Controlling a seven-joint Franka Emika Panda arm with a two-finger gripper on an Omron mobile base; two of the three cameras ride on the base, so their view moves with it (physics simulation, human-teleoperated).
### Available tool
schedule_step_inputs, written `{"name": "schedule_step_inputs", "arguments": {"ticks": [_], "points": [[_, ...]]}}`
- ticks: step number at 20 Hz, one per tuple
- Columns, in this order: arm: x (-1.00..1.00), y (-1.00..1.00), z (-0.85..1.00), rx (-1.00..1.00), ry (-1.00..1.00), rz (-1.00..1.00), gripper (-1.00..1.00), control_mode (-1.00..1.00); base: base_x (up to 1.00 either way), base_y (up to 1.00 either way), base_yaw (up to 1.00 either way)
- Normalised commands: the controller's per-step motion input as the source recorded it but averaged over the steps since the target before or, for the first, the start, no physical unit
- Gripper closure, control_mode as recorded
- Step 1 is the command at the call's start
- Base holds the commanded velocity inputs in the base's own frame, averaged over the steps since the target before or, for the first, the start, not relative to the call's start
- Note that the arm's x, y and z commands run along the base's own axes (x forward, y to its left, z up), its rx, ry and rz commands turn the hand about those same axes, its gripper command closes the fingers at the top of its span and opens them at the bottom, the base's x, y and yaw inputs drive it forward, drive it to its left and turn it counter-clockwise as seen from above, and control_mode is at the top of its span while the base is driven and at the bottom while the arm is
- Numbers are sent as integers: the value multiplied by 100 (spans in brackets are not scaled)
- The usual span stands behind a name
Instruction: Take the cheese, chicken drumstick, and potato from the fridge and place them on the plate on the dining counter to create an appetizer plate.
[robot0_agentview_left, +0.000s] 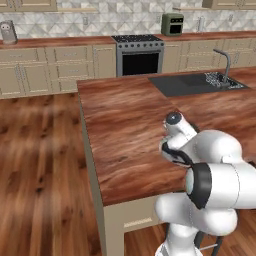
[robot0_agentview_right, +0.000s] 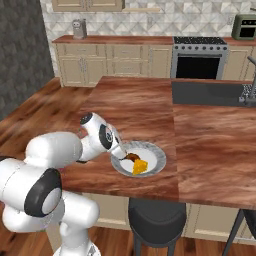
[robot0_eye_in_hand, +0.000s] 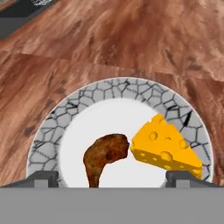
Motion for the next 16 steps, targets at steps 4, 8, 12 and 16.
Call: {"name": "schedule_step_inputs", "arguments": {"ticks": [4,8,12,16], "points": [[-63,0,100,12,-3,14,-100,-100,0,0,0],[-65,-4,100,14,13,20,-100,-100,0,0,0],[-78,-1,100,6,27,22,-100,-100,0,0,0],[-97,0,96,0,32,15,-100,-100,0,0,0]]}}
